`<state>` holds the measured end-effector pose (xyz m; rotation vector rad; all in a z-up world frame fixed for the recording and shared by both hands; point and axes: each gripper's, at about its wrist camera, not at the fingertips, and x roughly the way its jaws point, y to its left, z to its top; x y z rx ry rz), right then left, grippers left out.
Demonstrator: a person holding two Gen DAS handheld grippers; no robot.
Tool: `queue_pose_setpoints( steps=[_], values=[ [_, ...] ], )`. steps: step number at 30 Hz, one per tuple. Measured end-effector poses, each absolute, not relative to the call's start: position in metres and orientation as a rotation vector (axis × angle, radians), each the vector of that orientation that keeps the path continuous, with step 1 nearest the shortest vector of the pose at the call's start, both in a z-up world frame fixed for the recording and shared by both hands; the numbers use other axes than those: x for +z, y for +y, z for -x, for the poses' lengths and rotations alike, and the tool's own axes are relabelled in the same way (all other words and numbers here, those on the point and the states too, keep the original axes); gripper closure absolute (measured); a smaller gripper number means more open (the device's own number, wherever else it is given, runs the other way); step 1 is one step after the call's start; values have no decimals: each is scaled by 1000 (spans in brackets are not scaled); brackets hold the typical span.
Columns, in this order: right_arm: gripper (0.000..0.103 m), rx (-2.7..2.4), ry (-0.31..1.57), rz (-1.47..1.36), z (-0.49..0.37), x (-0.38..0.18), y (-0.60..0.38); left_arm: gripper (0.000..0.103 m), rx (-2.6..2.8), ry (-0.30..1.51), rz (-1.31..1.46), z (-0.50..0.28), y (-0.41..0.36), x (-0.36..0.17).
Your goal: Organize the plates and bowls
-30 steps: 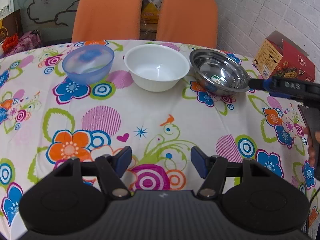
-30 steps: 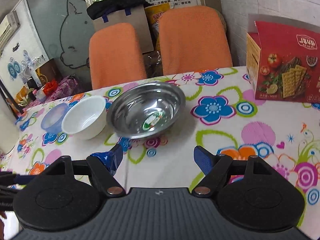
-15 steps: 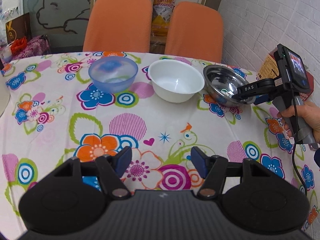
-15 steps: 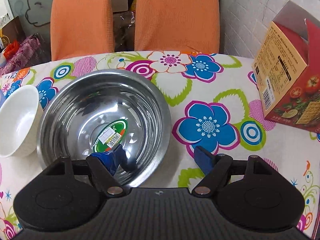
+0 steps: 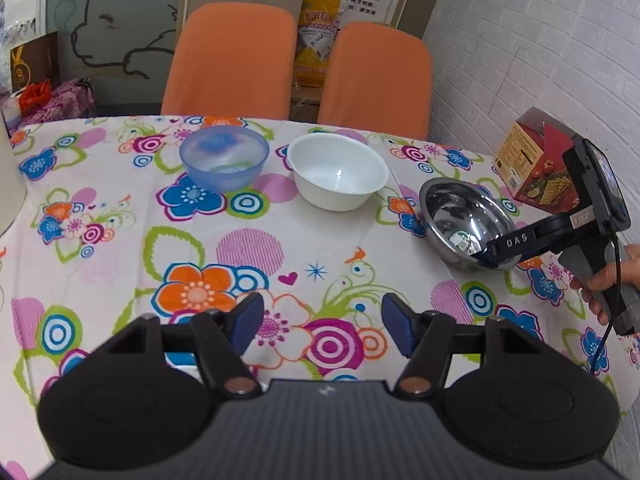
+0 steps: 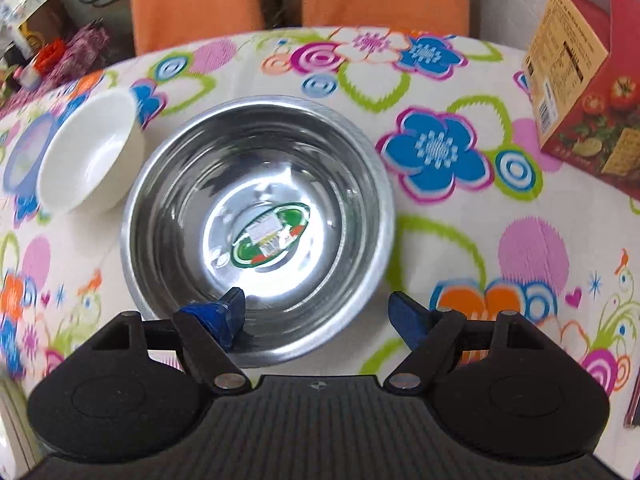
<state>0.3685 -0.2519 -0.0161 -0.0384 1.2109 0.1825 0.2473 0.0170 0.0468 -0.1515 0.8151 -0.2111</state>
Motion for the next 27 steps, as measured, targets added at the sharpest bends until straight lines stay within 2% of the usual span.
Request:
queue_pose_setpoints(
  steps=[5,9,17,21,27],
  values=[
    [38,210,1150,87,-335,-9,-252,39,-277,856,126,-266,-17,43],
    [38,158,1010,97,-330,1,-262,39,-330,894,129,-309,-52,37],
    [38,168,943,71,-344,-22,-275,39,-284,994,212,-388,-98,1],
    [38,200,908,150,-341,-29,-267,39,-235,1007,182,-401,-112,-12],
    [35,253,891,98,-344,-34,-276,39,-233,984,116,-401,-124,-15]
  ],
)
